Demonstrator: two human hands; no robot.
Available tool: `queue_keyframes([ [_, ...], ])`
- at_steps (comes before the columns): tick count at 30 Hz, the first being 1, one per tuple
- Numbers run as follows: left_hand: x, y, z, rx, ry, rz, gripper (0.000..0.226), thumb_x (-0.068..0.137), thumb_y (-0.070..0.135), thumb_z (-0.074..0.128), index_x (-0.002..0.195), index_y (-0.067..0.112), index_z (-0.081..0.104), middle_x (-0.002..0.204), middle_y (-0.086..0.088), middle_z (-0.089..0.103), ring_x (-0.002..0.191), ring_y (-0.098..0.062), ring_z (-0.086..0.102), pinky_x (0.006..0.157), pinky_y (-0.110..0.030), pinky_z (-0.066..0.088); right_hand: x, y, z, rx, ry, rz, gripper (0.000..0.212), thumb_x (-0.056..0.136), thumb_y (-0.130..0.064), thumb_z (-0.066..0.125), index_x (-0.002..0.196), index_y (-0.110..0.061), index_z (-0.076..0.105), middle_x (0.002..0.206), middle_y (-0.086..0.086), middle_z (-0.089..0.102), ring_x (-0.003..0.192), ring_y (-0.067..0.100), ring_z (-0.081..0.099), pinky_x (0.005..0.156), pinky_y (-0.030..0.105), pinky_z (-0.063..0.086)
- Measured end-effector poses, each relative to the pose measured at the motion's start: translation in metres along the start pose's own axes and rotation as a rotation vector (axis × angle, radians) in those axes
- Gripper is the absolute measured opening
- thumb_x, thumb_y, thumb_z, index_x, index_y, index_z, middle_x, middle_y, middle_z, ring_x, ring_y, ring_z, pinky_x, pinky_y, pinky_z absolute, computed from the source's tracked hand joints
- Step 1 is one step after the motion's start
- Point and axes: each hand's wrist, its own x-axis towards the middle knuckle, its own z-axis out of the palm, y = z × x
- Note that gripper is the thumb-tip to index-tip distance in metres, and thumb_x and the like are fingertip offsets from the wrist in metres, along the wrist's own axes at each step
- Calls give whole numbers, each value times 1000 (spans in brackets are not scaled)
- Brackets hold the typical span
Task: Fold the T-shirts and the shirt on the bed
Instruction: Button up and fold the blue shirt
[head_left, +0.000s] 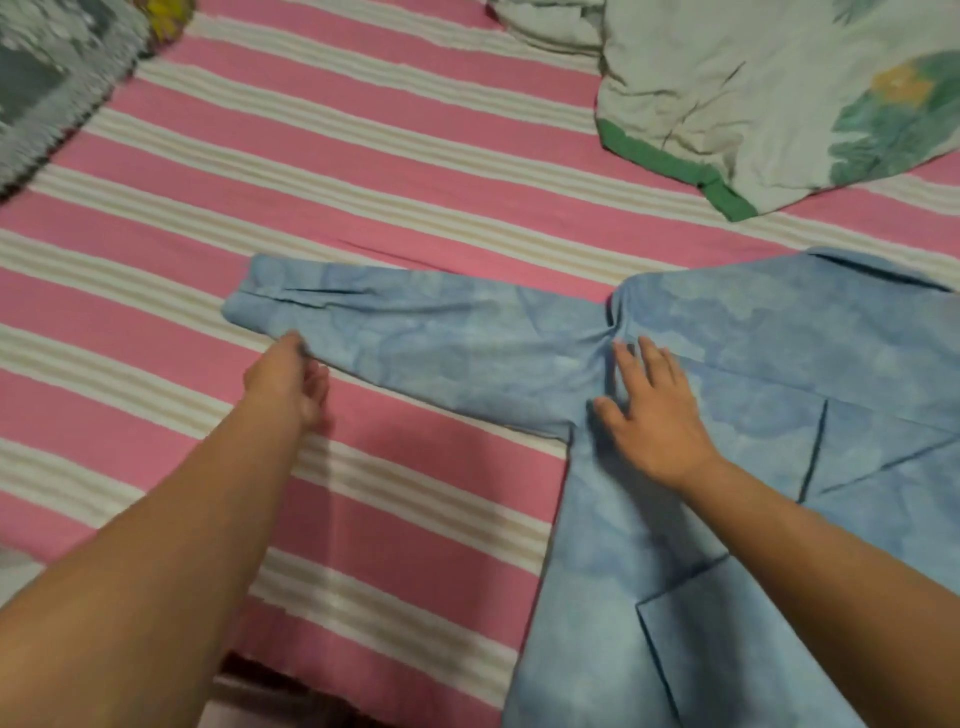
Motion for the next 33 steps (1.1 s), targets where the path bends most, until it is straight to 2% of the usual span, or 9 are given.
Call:
queue_keyframes([
  [5, 48, 36, 3, -154, 12, 60, 34, 89, 17, 70, 122, 15, 65, 100, -2, 75, 73, -14, 74, 59, -32, 62, 19, -23, 11, 150, -143, 106, 74, 101, -46, 50, 161, -28, 9, 169, 11, -4, 156, 26, 2, 124, 34, 5],
  [8, 22, 17, -30, -151, 302, 238, 36, 86, 12, 62, 122, 9, 64, 106, -3, 72, 84, -16, 74, 76, -37, 63, 14, -22, 14, 92, -200, 130, 73, 103, -45, 47, 162, -24, 8, 168, 16, -1, 155, 30, 5, 123, 33, 5],
  [13, -7, -23, -101, 428, 512, -5, 69, 90, 29, 50, 154, 9, 33, 156, -21, 34, 141, -41, 38, 115, -52, 34, 20, -38, 12, -35, -220, 166, 71, 101, -54, 42, 161, -26, 14, 167, 18, 4, 152, 39, 10, 123, 44, 10],
  [15, -10, -9, -107, 811, 537, 362, 67, 91, 20, 57, 153, 14, 33, 158, -24, 26, 143, -45, 29, 116, -54, 25, 33, -38, 10, -87, -167, 156, 70, 102, -55, 39, 160, -25, 16, 167, 17, 6, 150, 41, 12, 123, 48, 12],
  [18, 17, -3, -110, 1413, 185, 1176, 68, 86, 30, 56, 150, 17, 43, 157, -26, 31, 141, -50, 31, 114, -60, 24, 57, -35, 7, -195, -80, 110, 68, 103, -50, 37, 160, -18, 20, 166, 20, 10, 149, 44, 13, 124, 48, 7],
  [20, 45, 2, -103, 1583, 80, 1341, 57, 93, 35, 47, 146, 14, 50, 151, -25, 42, 137, -50, 38, 110, -59, 29, 73, -34, 7, -236, -67, 102, 69, 103, -53, 33, 161, -17, 17, 166, 20, 9, 150, 43, 10, 124, 45, 3],
  [26, 77, 39, -85, 1730, -40, 1188, 32, 104, 33, 40, 99, 4, 53, 100, -25, 57, 90, -46, 58, 72, -51, 46, 89, -16, 26, -265, -180, 86, 92, 86, -75, 9, 162, -22, 5, 168, 17, 3, 155, 36, 4, 126, 48, 5],
  [29, 90, 55, -79, 1667, -6, 942, 33, 102, 39, 48, 105, 7, 54, 107, -28, 59, 101, -48, 55, 80, -51, 47, 80, -4, 27, -315, -201, 59, 99, 80, -81, -1, 162, -25, 4, 168, 14, 2, 155, 35, 3, 125, 49, 7],
  [33, 85, 50, -88, 1490, 218, 641, 49, 102, 47, 39, 126, 5, 47, 130, -29, 43, 122, -49, 41, 98, -63, 39, 74, -17, 13, -292, -140, 164, 82, 87, -63, 21, 161, -31, 9, 169, 10, -1, 154, 37, 1, 123, 52, 7],
])
